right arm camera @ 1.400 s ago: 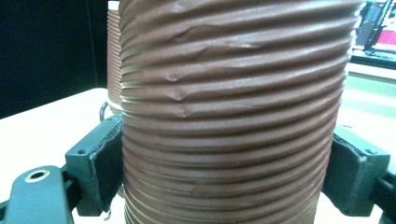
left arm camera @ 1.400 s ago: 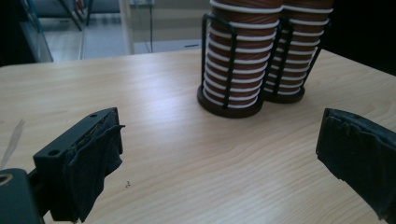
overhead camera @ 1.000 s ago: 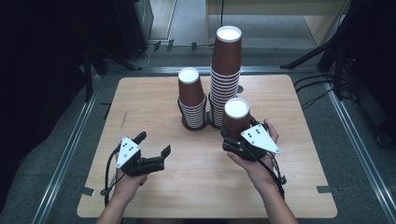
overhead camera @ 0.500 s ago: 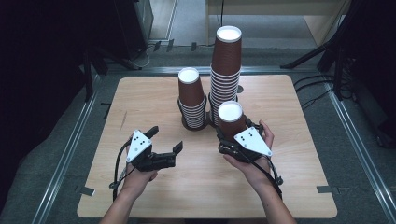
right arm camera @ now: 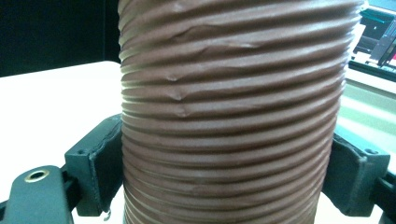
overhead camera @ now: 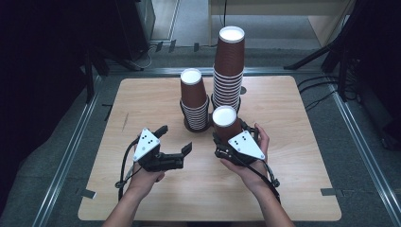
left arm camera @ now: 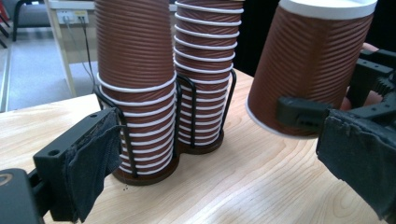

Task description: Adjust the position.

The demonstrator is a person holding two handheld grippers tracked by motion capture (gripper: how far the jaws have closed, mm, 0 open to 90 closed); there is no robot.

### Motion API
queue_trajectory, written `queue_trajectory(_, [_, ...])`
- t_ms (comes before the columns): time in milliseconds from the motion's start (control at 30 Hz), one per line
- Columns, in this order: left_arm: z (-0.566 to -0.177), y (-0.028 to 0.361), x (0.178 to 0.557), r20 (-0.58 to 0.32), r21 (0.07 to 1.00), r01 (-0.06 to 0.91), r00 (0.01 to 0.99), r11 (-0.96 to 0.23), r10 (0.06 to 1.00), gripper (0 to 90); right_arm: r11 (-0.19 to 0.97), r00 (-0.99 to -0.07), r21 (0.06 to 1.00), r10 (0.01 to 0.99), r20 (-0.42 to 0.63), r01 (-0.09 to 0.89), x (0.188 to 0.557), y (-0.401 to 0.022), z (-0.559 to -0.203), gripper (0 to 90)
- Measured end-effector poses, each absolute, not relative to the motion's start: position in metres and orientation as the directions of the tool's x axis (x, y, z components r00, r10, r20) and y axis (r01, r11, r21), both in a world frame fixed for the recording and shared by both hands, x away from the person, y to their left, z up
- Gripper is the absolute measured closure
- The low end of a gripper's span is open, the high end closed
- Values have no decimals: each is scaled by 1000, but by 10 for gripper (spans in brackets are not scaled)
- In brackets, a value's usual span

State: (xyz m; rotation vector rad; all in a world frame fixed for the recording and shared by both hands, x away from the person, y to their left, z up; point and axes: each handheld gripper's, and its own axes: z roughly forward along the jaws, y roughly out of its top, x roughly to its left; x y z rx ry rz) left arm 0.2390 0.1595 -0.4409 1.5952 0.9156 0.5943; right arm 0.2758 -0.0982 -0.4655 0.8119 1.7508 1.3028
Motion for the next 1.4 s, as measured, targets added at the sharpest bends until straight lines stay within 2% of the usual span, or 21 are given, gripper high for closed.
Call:
queue_trajectory(500, [-434,147,242,-115,970,240,607,-43,786,8,322,-503,946,821,-270,19,274,-83,-475,133])
queue_trajectory(700, [-434,143,243,-114,967,247,621,-55,776,8,377,-510,926,793,-333,-19,270,-74,-480,133])
queue_trajectory(1400, [-431,131,245,-99,962,258,640,-91,762,9,412,-579,904,713,-395,-109,259,-61,-486,133])
